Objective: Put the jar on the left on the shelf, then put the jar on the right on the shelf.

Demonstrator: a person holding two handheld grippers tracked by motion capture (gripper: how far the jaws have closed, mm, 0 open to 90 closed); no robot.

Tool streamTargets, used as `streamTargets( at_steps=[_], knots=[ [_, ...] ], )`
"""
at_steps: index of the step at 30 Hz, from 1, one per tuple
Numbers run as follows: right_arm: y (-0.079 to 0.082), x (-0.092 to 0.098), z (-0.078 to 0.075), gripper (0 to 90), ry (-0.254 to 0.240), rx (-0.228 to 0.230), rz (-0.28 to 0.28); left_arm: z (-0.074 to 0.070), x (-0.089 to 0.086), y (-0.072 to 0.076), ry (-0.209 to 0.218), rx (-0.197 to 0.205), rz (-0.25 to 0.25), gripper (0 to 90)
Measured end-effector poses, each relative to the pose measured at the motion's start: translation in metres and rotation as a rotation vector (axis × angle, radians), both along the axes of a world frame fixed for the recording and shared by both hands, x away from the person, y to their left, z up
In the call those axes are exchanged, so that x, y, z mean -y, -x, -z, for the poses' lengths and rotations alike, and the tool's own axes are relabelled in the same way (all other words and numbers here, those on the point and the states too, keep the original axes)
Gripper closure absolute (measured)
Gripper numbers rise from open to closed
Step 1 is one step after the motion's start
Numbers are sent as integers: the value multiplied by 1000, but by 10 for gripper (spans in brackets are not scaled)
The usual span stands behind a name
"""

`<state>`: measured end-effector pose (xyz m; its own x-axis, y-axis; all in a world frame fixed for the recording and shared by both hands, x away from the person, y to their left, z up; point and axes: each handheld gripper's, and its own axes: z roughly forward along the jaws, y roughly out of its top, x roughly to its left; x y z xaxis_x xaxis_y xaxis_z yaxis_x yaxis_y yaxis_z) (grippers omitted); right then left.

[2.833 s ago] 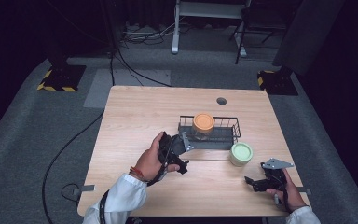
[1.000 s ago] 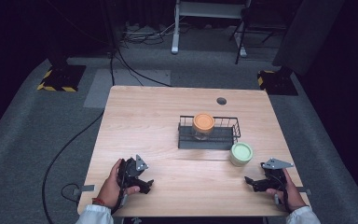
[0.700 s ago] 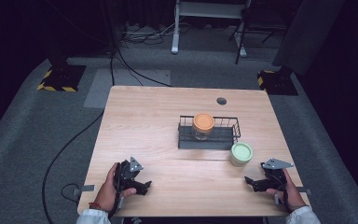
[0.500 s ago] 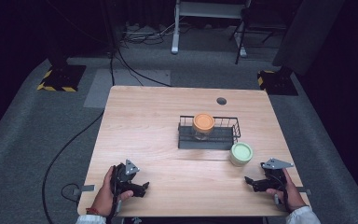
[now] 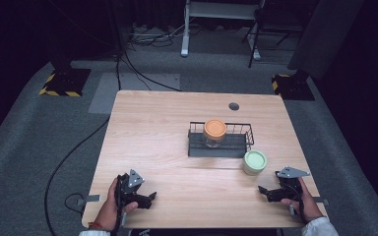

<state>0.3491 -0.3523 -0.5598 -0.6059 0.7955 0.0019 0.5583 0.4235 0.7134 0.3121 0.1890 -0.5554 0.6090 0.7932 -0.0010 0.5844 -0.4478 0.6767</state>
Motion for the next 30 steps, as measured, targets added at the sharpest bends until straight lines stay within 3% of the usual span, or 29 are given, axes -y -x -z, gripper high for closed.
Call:
streamTargets(
  at_steps=[30],
  knots=[
    [-1,-1,-1,1,7,-11,-1,0,0,0,0,-1,-3,0]
  ],
)
